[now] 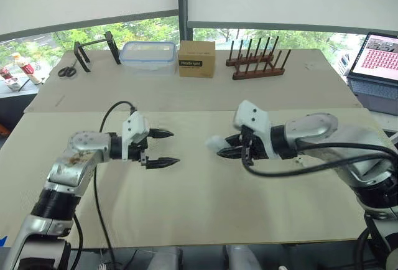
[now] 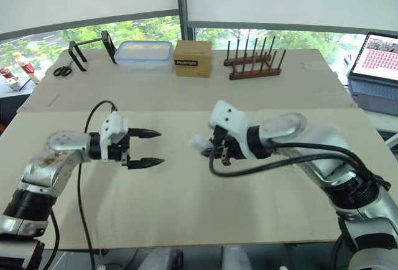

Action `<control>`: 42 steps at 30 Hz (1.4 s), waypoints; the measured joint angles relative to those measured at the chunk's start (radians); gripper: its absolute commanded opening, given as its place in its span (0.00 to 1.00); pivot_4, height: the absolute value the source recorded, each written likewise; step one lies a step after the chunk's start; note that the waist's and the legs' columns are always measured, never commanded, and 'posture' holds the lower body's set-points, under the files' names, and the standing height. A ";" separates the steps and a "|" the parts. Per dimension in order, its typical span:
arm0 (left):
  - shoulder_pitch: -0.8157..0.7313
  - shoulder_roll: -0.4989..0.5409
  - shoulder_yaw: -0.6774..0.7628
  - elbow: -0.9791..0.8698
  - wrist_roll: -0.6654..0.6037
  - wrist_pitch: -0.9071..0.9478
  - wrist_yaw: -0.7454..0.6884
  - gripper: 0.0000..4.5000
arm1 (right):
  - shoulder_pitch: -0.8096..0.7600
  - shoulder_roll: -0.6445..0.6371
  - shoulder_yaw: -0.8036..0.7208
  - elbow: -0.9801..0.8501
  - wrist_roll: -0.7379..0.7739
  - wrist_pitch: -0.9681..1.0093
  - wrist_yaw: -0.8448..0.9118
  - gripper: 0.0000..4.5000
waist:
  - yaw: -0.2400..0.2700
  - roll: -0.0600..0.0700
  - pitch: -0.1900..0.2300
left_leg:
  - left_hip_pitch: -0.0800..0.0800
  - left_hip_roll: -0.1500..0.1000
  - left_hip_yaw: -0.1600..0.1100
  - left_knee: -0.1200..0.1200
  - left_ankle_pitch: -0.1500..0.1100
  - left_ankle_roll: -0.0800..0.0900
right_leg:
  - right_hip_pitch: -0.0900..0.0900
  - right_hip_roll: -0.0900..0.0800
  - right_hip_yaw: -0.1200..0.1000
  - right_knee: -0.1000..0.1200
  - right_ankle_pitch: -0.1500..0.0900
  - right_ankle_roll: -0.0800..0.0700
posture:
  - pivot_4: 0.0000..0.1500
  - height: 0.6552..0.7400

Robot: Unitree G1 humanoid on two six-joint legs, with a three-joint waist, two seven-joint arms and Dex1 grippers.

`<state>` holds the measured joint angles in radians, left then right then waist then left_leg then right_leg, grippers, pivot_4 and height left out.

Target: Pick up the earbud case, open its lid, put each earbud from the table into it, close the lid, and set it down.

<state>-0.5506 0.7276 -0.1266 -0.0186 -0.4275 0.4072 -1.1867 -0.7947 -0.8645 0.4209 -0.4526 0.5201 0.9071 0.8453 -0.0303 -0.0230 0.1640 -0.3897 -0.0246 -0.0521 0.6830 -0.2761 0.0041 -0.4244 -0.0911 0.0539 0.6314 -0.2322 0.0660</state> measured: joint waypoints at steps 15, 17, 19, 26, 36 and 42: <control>-0.139 -0.096 -0.160 -0.046 0.071 0.052 -0.073 1.00 | -0.045 0.048 0.035 0.024 -0.155 -0.051 0.118 0.16 | 0.006 0.000 0.000 | 0.000 0.000 0.000 0.001 0.000 0.000 | -0.001 0.000 0.000 0.000 0.000 0.000 | 1.00 1.00; -0.140 -0.105 -0.160 -0.041 0.071 0.052 -0.080 1.00 | -0.045 0.049 0.035 0.024 -0.167 -0.051 0.129 0.16 | 0.008 0.000 0.000 | 0.000 0.000 0.000 0.001 0.000 0.000 | -0.001 0.000 0.000 0.001 0.000 0.000 | 1.00 1.00; -0.141 -0.115 -0.160 -0.034 0.071 0.052 -0.081 1.00 | -0.045 0.049 0.037 0.024 -0.185 -0.051 0.138 0.16 | 0.010 0.000 0.000 | 0.000 0.000 0.000 0.001 0.000 0.000 | -0.001 0.000 0.000 0.001 0.000 0.000 | 1.00 1.00; -0.147 -0.127 -0.157 -0.021 0.072 0.049 -0.080 0.83 | -0.042 0.049 0.040 0.028 -0.233 -0.068 0.166 0.16 | 0.013 0.000 0.000 | 0.000 0.000 0.000 0.002 0.000 0.000 | -0.001 0.000 0.000 0.001 0.000 0.000 | 1.00 1.00; -0.158 -0.138 -0.151 -0.010 0.077 0.038 -0.076 0.61 | -0.007 0.051 0.046 0.034 -0.284 -0.077 0.197 0.16 | 0.014 0.000 0.000 | 0.000 0.000 0.000 0.002 0.000 0.000 | -0.001 0.000 0.000 0.001 0.000 0.000 | 1.00 1.00; -0.158 -0.139 -0.157 -0.010 0.108 0.026 -0.080 0.61 | -0.006 0.055 0.046 0.040 -0.291 -0.077 0.204 0.16 | 0.014 0.000 0.000 | 0.000 0.000 0.000 0.002 0.000 0.000 | 0.000 0.000 0.000 0.001 0.000 0.000 | 1.00 1.00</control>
<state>-0.7084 0.5886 -0.2832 -0.0291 -0.3195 0.4333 -1.2667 -0.8003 -0.8096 0.4665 -0.4124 0.2291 0.8305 1.0490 -0.0160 -0.0231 0.1641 -0.3899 -0.0247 -0.0519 0.6853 -0.2760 0.0040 -0.4249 -0.0910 0.0541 0.6327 -0.2321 0.0655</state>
